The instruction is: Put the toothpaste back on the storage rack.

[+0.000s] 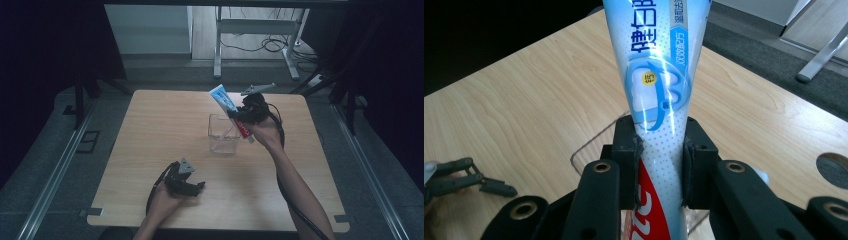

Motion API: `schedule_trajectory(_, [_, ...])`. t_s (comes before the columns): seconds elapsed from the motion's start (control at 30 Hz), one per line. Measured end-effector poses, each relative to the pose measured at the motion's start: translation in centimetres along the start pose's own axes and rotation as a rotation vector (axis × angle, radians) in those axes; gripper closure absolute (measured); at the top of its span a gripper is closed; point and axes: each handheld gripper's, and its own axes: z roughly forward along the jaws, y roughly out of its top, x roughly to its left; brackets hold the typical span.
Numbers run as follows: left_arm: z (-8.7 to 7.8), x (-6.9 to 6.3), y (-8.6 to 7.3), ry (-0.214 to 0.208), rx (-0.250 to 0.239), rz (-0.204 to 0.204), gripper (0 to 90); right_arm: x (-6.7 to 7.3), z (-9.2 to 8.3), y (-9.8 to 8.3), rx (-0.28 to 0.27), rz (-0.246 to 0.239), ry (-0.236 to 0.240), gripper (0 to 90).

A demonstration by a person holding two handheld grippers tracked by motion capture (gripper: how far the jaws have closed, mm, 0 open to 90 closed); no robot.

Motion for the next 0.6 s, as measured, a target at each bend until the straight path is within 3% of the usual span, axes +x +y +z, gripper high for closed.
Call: schedule_trajectory(0.6, [0.0, 0.0, 0.0, 0.0, 0.0, 0.001, 18.1, 0.1, 3.5, 1.9, -0.022, -0.01, -0.009, 72.8])
